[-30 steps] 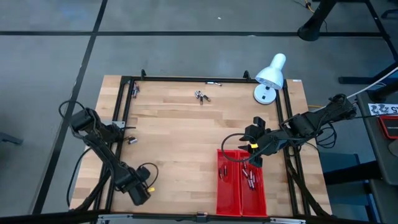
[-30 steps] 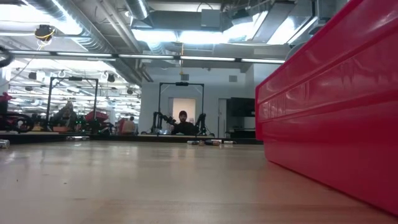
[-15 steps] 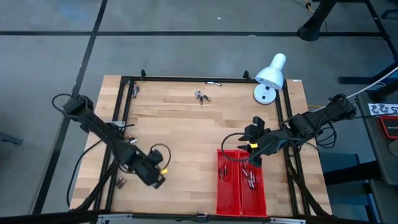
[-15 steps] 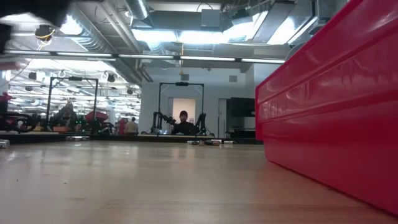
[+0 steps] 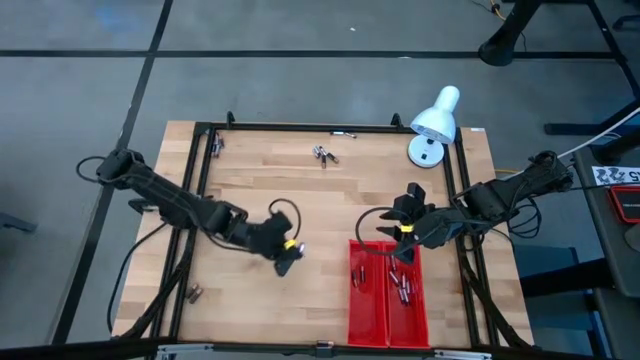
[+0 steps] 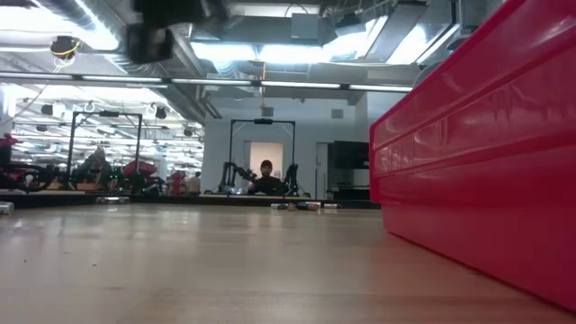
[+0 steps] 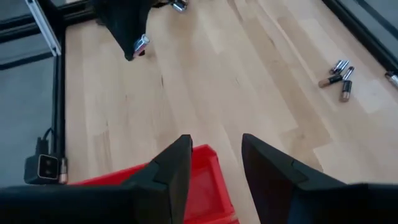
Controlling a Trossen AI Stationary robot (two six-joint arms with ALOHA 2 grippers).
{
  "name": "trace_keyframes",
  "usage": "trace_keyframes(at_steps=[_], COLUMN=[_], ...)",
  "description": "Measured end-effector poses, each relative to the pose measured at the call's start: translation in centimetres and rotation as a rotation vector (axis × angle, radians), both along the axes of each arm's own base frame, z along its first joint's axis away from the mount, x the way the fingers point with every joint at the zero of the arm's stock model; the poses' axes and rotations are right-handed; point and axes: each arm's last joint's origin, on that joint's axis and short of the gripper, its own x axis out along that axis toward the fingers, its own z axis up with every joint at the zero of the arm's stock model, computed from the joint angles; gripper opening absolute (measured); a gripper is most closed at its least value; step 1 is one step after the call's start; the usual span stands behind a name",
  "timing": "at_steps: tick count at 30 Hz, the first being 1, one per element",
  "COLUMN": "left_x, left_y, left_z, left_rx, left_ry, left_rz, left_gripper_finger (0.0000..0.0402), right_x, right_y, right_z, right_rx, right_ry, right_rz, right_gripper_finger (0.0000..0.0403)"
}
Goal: Sort batteries
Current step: Put the silver battery into the right red bin
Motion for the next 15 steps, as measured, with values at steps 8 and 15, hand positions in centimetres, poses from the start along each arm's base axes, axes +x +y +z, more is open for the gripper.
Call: trace_keyframes(at_steps=[8, 15], left_x=[3.0, 5.9], left_y=[1.9, 1.4], left_z=[2.2, 1.3], left_rx=[-0.032, -0.072], left_ry=[-0.321, -0.325], left_rz=[-0.044, -0.125], left_gripper_finger=[0.0041, 0.0045], right_x=[0.2, 0.2], right_y=[0.1, 0.0], right_z=[-0.2, -0.1], right_rx=[0.075, 0.091], right_ry=[-0.002, -0.023], right_rz=[-0.069, -0.125], right_gripper_finger=[0.0143, 0.0143])
